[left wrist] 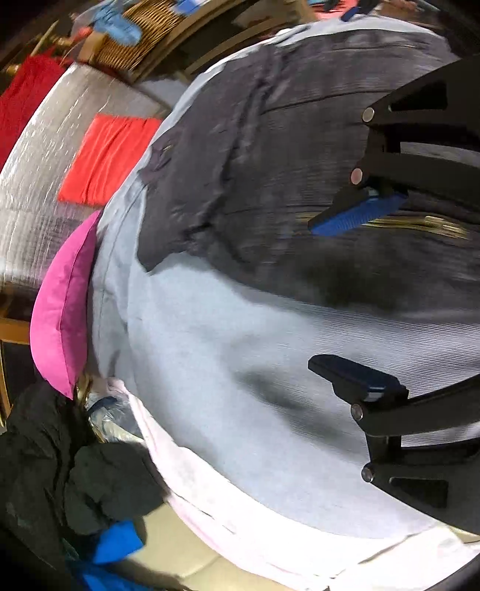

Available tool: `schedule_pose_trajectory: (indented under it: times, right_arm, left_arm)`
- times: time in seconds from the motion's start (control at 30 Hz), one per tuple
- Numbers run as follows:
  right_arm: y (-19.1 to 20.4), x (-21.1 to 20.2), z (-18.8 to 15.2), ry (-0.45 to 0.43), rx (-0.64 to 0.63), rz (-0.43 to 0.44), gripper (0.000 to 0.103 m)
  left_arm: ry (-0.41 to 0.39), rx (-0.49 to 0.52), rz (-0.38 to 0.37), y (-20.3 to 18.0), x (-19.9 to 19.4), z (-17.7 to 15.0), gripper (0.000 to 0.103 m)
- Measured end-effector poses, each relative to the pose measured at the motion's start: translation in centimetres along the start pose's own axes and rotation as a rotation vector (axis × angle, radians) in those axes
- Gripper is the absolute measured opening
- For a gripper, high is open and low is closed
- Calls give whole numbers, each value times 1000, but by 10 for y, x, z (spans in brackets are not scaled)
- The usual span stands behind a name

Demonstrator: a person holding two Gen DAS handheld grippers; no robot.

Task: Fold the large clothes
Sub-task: 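Grasp the ribbed jacket hem with both tools side by side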

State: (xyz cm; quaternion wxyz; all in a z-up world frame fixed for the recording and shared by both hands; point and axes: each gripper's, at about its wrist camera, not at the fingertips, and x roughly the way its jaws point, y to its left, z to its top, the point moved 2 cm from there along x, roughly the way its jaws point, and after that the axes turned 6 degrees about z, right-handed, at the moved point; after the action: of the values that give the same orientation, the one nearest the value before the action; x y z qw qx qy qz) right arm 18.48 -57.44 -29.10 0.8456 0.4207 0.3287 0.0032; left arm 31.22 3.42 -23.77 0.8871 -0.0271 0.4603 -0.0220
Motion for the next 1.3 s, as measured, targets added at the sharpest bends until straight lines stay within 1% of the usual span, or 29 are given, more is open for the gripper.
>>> schedule_pose_trajectory:
  times: [0.07, 0.13, 0.2, 0.33, 0.47, 0.53, 0.57, 0.63, 0.7, 0.73, 0.77, 0.8, 0.83, 0.9, 0.93, 0.97, 1.0, 1.03, 1.07, 1.13, 1.23, 1.3]
  right_arm:
    - [-8, -14, -11, 2, 27, 13, 67]
    - [-14, -31, -24, 2, 46, 36, 67]
    - [-16, -42, -33, 1, 54, 60, 68]
    - [-12, -52, -50, 14, 58, 95, 70]
    - [-7, -55, -67, 53, 65, 115, 70]
    - [-7, -56, -78, 81, 56, 110, 70]
    - [-7, -57, -82, 91, 56, 106, 70]
    - [-10, -57, -89, 114, 55, 101, 70]
    - [-15, -57, -96, 136, 57, 88, 70]
    - [-18, -57, -99, 143, 63, 82, 70]
    - [-19, -57, -101, 149, 69, 78, 70]
    - [-21, -58, -103, 153, 76, 74, 70]
    - [-23, -58, -104, 154, 79, 73, 70]
    - [-24, -60, -106, 159, 75, 74, 70]
    - [-25, -60, -107, 162, 76, 71, 70]
    - [-27, -60, -109, 169, 78, 67, 70]
    - [-29, -60, -111, 176, 81, 63, 72]
    - [-32, -59, -113, 185, 85, 58, 72]
    - [-34, -57, -115, 190, 88, 55, 72]
    - [-35, -53, -119, 202, 87, 61, 72]
    - [-27, -42, -123, 227, 69, 100, 72]
    - [-23, -33, -127, 228, 69, 102, 73]
  left_arm:
    - [6, 17, -4, 5, -9, -24, 69]
    - [11, 11, -2, 10, -17, -42, 69]
    - [28, 0, -17, 13, -23, -58, 69]
    - [30, 0, -8, 11, -35, -78, 69]
    - [77, -7, -38, 10, -38, -96, 69]
    - [104, -14, -48, 12, -36, -102, 69]
    - [121, -23, -65, 12, -35, -106, 69]
    - [138, -26, -91, 12, -33, -113, 69]
    - [143, -19, -101, 11, -30, -117, 69]
    - [142, -18, -109, 11, -28, -118, 65]
    - [137, -19, -123, 11, -27, -119, 51]
    - [135, -18, -141, 10, -27, -120, 43]
    - [132, -15, -143, 10, -26, -120, 41]
    - [129, -12, -149, 9, -25, -120, 41]
    - [130, -11, -152, 9, -24, -121, 44]
    - [133, -10, -166, 8, -23, -121, 52]
    - [134, -13, -185, 8, -22, -120, 58]
    - [132, -23, -218, 8, -22, -121, 66]
    - [128, -26, -231, 7, -22, -121, 68]
    - [118, -5, -229, 4, -21, -121, 68]
    - [99, 21, -233, 1, -23, -124, 67]
    - [82, 39, -243, -1, -27, -124, 58]
